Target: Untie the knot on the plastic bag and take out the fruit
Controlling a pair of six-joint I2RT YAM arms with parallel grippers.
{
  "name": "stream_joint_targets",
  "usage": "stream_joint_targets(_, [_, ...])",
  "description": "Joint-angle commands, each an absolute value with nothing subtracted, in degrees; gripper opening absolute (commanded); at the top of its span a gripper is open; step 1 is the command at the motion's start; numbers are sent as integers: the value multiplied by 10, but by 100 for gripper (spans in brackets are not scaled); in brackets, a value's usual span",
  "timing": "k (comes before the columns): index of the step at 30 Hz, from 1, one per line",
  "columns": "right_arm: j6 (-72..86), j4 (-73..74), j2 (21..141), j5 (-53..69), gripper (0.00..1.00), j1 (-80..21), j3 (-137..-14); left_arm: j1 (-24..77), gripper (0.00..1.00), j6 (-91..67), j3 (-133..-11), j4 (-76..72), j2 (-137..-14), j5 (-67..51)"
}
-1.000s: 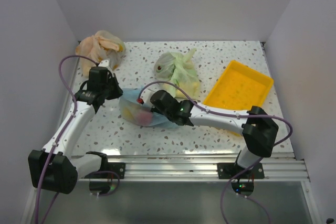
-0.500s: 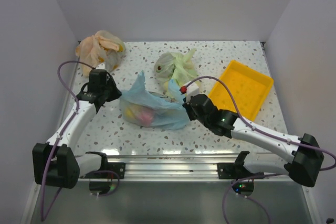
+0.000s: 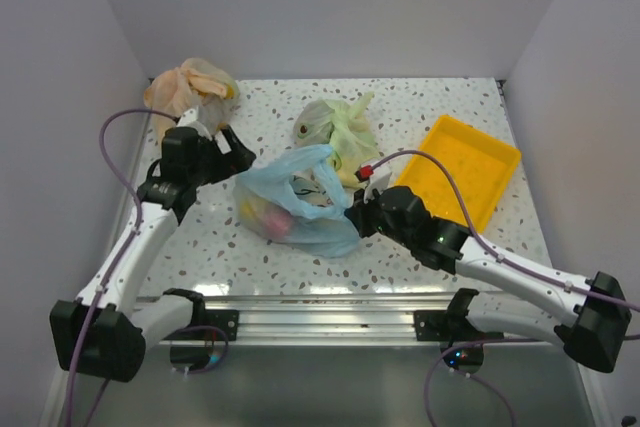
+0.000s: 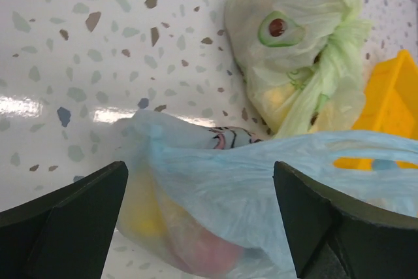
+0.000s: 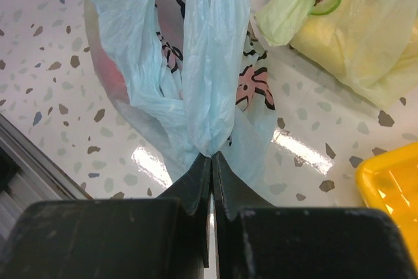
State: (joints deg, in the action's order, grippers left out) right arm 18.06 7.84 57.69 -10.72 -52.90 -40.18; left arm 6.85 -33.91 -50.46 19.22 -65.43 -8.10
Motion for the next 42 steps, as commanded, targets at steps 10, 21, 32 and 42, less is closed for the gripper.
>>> stream_joint_targets(10, [169,46,570,-101,0,-532,-423,332,100,-484,-498,195,-642,55])
stream_joint_targets(21, [166,76,514,-133,0,-533,-392,369,61,-563,-414,123,-702,117])
stream_joint_targets(32, [191,134,432,-171,0,-533,-331,293,0,-537,-380,117,-613,111])
stream_joint_targets(42, [96,146,475,-144,0,-533,-434,206,0,-388,-651,127,-720,-44])
